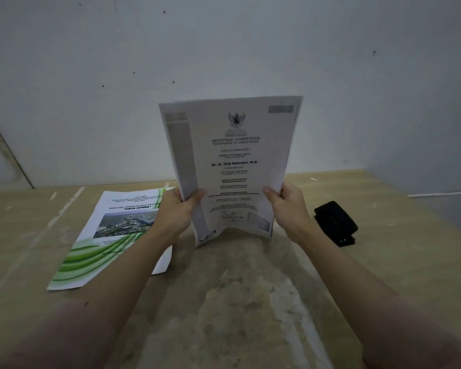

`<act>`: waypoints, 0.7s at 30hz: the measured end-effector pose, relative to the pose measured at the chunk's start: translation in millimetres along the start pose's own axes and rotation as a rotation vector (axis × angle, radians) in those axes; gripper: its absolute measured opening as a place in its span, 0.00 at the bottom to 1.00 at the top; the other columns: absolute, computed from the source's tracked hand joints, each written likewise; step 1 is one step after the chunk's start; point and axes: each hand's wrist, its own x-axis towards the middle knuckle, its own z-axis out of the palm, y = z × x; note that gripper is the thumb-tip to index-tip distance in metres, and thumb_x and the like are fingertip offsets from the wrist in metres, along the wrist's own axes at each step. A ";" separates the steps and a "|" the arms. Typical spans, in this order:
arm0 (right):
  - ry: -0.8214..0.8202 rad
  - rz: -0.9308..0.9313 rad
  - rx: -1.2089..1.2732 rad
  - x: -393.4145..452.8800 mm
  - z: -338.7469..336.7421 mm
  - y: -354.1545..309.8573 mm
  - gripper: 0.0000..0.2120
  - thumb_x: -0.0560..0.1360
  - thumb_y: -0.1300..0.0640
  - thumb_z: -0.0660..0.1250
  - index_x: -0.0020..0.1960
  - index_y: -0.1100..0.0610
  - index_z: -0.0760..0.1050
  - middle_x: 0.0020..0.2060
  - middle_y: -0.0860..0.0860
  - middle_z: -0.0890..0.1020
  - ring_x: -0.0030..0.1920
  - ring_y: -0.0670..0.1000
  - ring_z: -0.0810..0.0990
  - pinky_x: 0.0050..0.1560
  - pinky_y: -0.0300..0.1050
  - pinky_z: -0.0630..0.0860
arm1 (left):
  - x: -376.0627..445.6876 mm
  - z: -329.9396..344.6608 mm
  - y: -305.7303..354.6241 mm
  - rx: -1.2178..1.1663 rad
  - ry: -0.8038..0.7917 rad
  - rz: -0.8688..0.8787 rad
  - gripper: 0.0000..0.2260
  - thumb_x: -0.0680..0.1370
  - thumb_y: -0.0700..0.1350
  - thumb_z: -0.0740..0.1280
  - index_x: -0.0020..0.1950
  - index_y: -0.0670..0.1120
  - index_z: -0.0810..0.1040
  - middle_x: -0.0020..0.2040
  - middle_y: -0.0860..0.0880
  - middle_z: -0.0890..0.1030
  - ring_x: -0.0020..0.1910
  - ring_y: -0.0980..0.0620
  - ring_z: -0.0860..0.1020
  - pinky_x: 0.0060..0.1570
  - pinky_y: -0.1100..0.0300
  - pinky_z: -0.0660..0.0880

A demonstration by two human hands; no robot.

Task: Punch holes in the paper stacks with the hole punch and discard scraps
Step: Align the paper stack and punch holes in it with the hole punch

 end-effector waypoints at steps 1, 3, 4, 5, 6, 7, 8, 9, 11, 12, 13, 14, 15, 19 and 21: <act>0.000 0.012 0.003 -0.1 -0.7 1.2 0.07 0.78 0.63 0.60 0.48 0.54 0.75 0.48 0.53 0.82 0.50 0.55 0.80 0.52 0.50 0.79 | 0.3 0.6 0.6 0.013 -0.007 -0.008 0.12 0.76 0.42 0.66 0.58 0.39 0.78 0.52 0.48 0.79 0.48 0.47 0.78 0.47 0.56 0.73; 0.005 0.008 0.000 2.7 -3.8 -1.0 0.06 0.78 0.63 0.60 0.48 0.55 0.75 0.46 0.53 0.81 0.48 0.54 0.80 0.51 0.49 0.79 | 3.3 0.8 2.9 0.032 -0.032 0.000 0.09 0.76 0.42 0.66 0.54 0.41 0.79 0.48 0.49 0.81 0.44 0.49 0.79 0.45 0.57 0.75; -0.004 -0.005 -0.011 4.1 -7.0 -3.2 0.06 0.78 0.64 0.61 0.49 0.55 0.75 0.45 0.51 0.81 0.47 0.53 0.80 0.50 0.48 0.79 | 5.2 -0.5 4.0 0.038 -0.052 0.004 0.06 0.76 0.42 0.66 0.51 0.42 0.80 0.44 0.50 0.82 0.41 0.51 0.80 0.43 0.59 0.77; -0.024 -0.013 -0.024 5.3 -10.6 -5.8 0.07 0.78 0.64 0.61 0.49 0.55 0.75 0.45 0.50 0.80 0.46 0.51 0.79 0.49 0.47 0.79 | 6.9 -2.7 5.4 0.051 -0.075 0.002 0.05 0.76 0.42 0.66 0.47 0.44 0.81 0.40 0.53 0.83 0.39 0.54 0.81 0.42 0.60 0.78; -0.054 -0.010 -0.025 6.0 -14.1 -8.0 0.08 0.78 0.65 0.61 0.51 0.55 0.75 0.45 0.50 0.80 0.46 0.50 0.79 0.48 0.45 0.79 | 8.2 -5.6 6.5 0.069 -0.100 -0.009 0.04 0.75 0.42 0.66 0.44 0.45 0.81 0.38 0.55 0.83 0.38 0.54 0.81 0.41 0.59 0.78; -0.094 0.008 -0.008 5.8 -17.6 -9.3 0.08 0.77 0.66 0.61 0.52 0.56 0.75 0.46 0.51 0.81 0.45 0.49 0.80 0.46 0.43 0.79 | 9.8 -9.5 6.2 0.080 -0.131 -0.034 0.04 0.75 0.43 0.67 0.42 0.46 0.81 0.38 0.54 0.83 0.39 0.52 0.82 0.43 0.57 0.79; -0.136 0.045 0.022 4.9 -20.9 -9.7 0.08 0.77 0.67 0.61 0.52 0.57 0.75 0.45 0.52 0.81 0.44 0.49 0.80 0.45 0.42 0.80 | 10.3 -13.3 5.9 0.081 -0.170 -0.066 0.03 0.75 0.43 0.67 0.43 0.46 0.80 0.40 0.52 0.84 0.40 0.51 0.82 0.44 0.55 0.79; -0.173 0.097 0.060 3.2 -23.7 -9.9 0.08 0.76 0.68 0.61 0.50 0.59 0.76 0.44 0.53 0.81 0.42 0.49 0.80 0.44 0.43 0.80 | 9.4 -16.6 5.1 0.074 -0.206 -0.096 0.03 0.74 0.43 0.67 0.45 0.45 0.80 0.41 0.51 0.84 0.40 0.51 0.83 0.43 0.55 0.80; -0.218 0.204 0.112 1.5 -27.2 -7.3 0.08 0.75 0.70 0.62 0.46 0.60 0.77 0.44 0.56 0.82 0.41 0.54 0.81 0.46 0.48 0.79 | 4.6 -21.2 1.4 0.059 -0.246 -0.153 0.05 0.74 0.42 0.67 0.49 0.43 0.79 0.42 0.50 0.84 0.41 0.51 0.82 0.41 0.56 0.79; -0.221 0.232 0.118 0.5 -28.0 -5.5 0.07 0.74 0.69 0.62 0.45 0.61 0.77 0.44 0.58 0.82 0.42 0.56 0.80 0.47 0.50 0.78 | 1.4 -22.2 -1.3 0.056 -0.250 -0.187 0.07 0.74 0.41 0.67 0.50 0.42 0.79 0.45 0.48 0.83 0.43 0.49 0.82 0.43 0.54 0.78; -0.210 0.247 0.136 -0.8 -28.0 -3.6 0.06 0.74 0.69 0.62 0.44 0.61 0.77 0.45 0.59 0.82 0.42 0.58 0.80 0.47 0.51 0.77 | -2.3 -22.8 -3.9 0.053 -0.256 -0.213 0.07 0.74 0.41 0.67 0.52 0.41 0.78 0.46 0.46 0.83 0.45 0.47 0.81 0.44 0.53 0.78; -0.189 0.252 0.170 -2.3 -27.0 -1.4 0.06 0.74 0.69 0.62 0.44 0.62 0.77 0.44 0.59 0.82 0.41 0.57 0.80 0.46 0.50 0.76 | -6.5 -23.1 -6.7 0.045 -0.268 -0.228 0.07 0.75 0.40 0.67 0.51 0.41 0.78 0.47 0.45 0.83 0.45 0.46 0.81 0.44 0.53 0.78; -0.164 0.254 0.216 -4.2 -25.2 0.8 0.07 0.75 0.69 0.61 0.43 0.61 0.77 0.41 0.57 0.82 0.39 0.55 0.81 0.44 0.48 0.77 | -10.5 -22.9 -9.8 0.035 -0.280 -0.235 0.05 0.75 0.40 0.66 0.49 0.41 0.79 0.47 0.45 0.83 0.44 0.47 0.81 0.43 0.54 0.78; -0.101 0.242 0.229 -13.2 -17.8 10.4 0.14 0.76 0.69 0.59 0.42 0.55 0.77 0.40 0.53 0.84 0.40 0.52 0.82 0.50 0.50 0.79 | -25.5 -20.5 -20.5 -0.009 -0.264 -0.226 0.03 0.75 0.39 0.66 0.47 0.45 0.78 0.45 0.46 0.83 0.39 0.51 0.82 0.36 0.59 0.79; -0.100 0.227 0.189 -17.0 -16.2 14.3 0.14 0.76 0.69 0.59 0.43 0.54 0.78 0.47 0.56 0.82 0.47 0.57 0.80 0.57 0.57 0.75 | -30.7 -18.6 -24.8 -0.046 -0.234 -0.232 0.04 0.75 0.39 0.66 0.48 0.44 0.78 0.45 0.46 0.83 0.37 0.52 0.83 0.34 0.60 0.79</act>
